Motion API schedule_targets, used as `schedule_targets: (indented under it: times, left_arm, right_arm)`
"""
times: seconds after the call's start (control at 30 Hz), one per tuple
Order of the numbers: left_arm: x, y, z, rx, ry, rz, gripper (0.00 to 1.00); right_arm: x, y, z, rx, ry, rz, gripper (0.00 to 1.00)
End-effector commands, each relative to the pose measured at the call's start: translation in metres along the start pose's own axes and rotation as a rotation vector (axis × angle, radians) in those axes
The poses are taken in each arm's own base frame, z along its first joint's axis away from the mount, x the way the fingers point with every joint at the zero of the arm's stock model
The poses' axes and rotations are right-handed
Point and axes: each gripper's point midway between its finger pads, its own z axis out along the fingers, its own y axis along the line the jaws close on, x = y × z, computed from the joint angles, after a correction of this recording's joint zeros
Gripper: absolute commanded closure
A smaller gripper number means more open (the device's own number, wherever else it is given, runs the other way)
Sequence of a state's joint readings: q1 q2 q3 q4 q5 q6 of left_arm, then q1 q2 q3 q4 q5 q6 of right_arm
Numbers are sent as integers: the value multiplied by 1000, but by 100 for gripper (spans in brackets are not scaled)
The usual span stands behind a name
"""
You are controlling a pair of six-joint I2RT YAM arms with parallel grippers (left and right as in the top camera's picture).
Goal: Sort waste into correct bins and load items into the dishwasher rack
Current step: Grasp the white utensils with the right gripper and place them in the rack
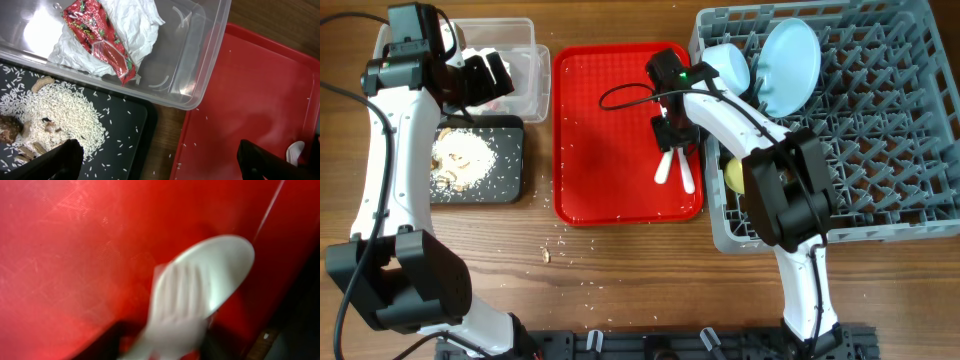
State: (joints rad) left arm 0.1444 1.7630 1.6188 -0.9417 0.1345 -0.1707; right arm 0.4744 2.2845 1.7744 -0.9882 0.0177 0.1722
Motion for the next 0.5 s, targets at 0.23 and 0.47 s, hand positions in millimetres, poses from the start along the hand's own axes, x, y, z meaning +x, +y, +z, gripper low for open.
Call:
schedule_targets:
  times: [0.23,0.47]
  left_arm:
    - [-7,-1,-9,1,-31,0,0]
    - [-7,-1,-9,1,-31,0,0]
  right_arm:
    - [4,1,5,-3,46,3,96]
    - [-13,16,-137,-117,-218,-128,96]
